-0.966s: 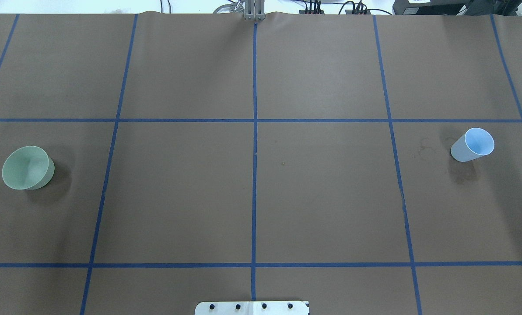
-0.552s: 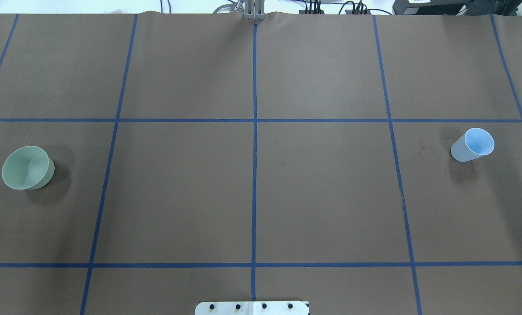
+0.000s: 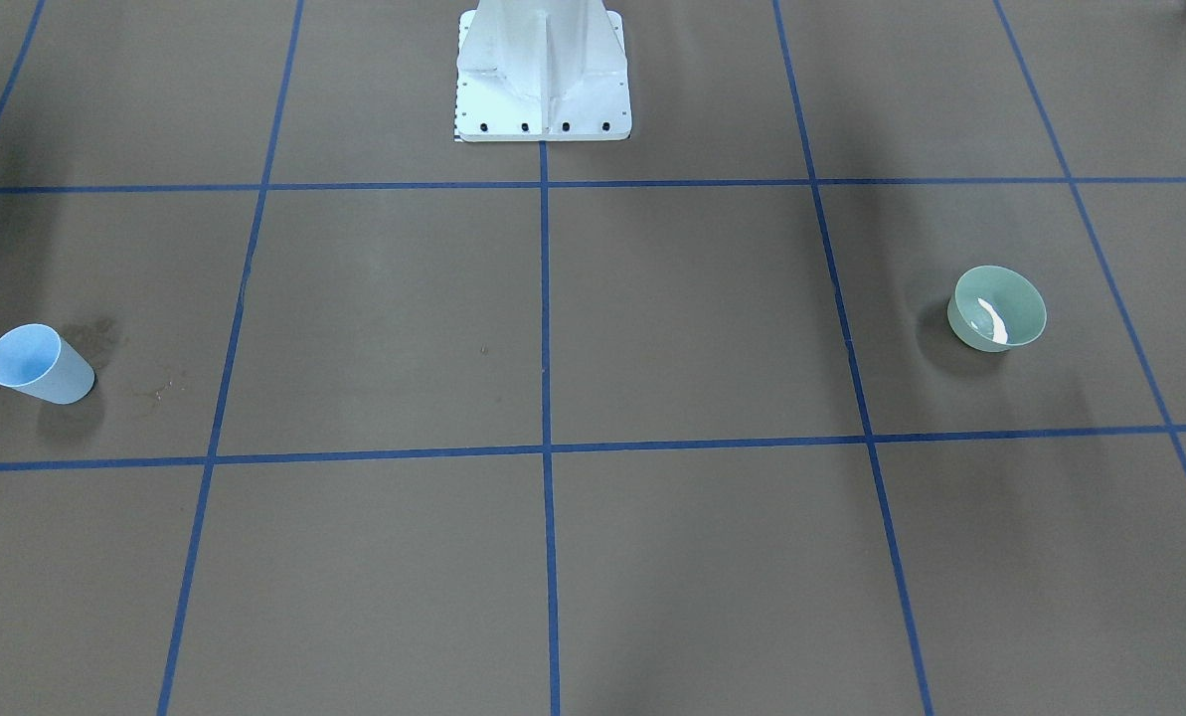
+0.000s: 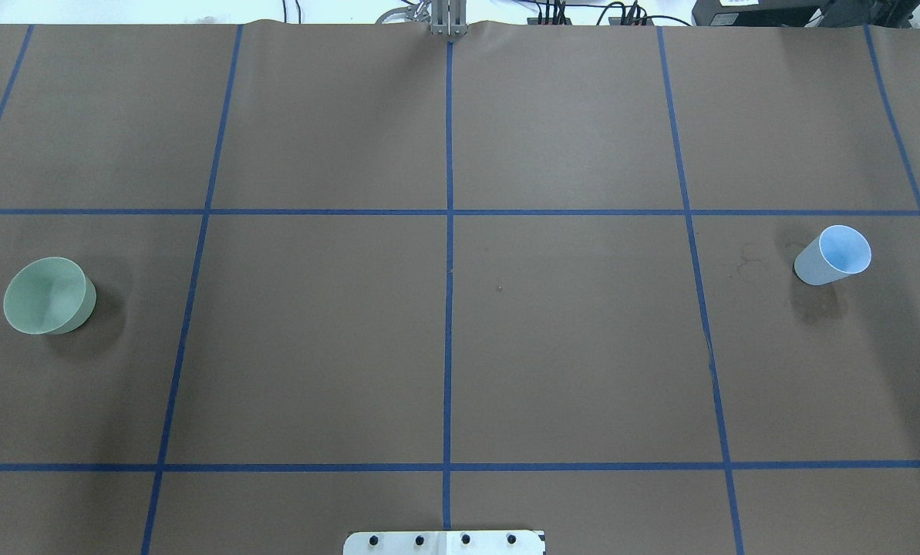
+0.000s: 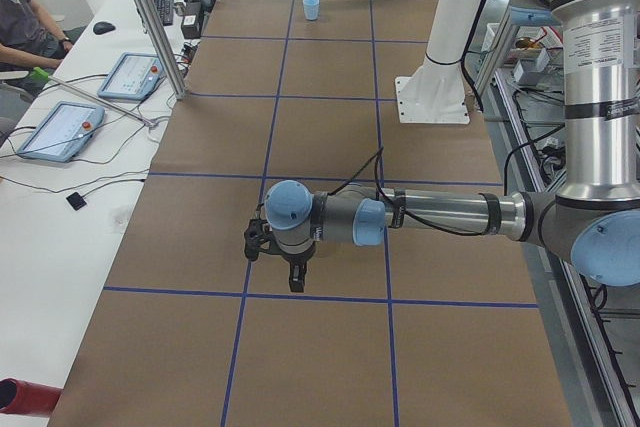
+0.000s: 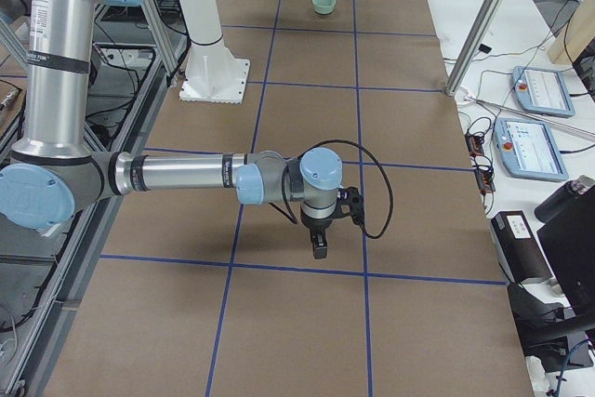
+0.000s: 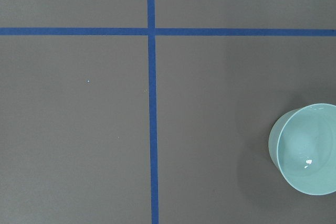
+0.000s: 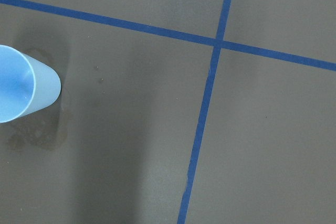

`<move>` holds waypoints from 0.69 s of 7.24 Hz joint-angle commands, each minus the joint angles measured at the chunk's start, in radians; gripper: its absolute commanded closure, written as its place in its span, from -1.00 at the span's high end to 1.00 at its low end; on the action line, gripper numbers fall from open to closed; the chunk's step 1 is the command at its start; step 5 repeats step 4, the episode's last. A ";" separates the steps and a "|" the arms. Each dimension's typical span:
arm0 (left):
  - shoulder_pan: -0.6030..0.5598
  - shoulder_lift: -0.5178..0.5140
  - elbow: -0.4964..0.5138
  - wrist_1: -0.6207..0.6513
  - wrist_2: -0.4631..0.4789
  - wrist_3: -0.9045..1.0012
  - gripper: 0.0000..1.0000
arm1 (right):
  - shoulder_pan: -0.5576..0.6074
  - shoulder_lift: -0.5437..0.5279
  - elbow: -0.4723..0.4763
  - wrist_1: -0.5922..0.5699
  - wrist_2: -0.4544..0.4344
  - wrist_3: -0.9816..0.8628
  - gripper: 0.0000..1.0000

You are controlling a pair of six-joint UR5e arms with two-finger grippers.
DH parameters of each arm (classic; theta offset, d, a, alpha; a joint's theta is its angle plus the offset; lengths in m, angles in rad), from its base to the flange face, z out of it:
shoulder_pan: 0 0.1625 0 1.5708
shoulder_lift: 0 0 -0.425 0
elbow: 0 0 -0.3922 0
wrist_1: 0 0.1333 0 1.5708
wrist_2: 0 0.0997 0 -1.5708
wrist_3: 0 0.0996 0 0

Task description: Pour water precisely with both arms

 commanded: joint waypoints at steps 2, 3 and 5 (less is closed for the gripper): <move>-0.001 0.003 0.008 0.008 0.015 0.000 1.00 | 0.000 -0.002 0.001 0.000 0.001 0.000 1.00; 0.001 0.006 0.017 0.010 0.016 0.000 1.00 | 0.002 -0.002 0.001 0.000 0.001 0.002 1.00; -0.001 0.004 0.023 0.010 0.015 0.000 1.00 | 0.002 0.000 0.001 0.000 0.001 0.002 1.00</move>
